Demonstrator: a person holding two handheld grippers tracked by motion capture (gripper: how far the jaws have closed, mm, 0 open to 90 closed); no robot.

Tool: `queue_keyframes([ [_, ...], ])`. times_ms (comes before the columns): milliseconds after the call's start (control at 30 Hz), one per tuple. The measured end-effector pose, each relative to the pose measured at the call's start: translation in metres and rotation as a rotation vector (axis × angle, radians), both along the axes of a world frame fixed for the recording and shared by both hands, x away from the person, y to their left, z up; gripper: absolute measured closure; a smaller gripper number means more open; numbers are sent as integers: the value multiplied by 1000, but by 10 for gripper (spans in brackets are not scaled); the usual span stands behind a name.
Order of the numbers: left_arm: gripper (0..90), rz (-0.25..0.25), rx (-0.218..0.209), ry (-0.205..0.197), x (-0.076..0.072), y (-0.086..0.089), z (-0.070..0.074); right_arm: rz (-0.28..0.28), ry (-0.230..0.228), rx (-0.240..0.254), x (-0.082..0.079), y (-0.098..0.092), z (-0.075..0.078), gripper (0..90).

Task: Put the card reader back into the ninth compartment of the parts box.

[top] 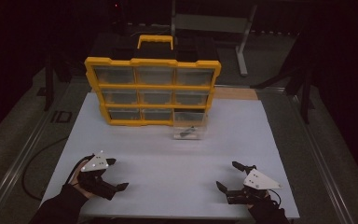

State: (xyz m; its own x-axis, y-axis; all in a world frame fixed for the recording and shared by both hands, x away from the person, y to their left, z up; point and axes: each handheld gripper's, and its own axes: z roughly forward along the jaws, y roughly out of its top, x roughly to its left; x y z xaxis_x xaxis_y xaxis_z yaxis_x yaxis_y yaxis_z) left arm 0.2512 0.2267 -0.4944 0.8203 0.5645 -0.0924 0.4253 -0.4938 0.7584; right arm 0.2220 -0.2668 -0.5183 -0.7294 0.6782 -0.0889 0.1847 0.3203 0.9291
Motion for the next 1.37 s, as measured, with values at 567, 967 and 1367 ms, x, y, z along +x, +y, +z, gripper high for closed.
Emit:
queue_keyframes([
  [567,4,116,-8,0,-10,15,-24,-5,11,2,0,0,0,83],
  [967,4,162,-5,-25,-10,18,-32,-7,8,2,0,0,0,83],
  [1367,4,156,2,-25,-9,17,-35,1,13,-3,0,0,-1,83],
])
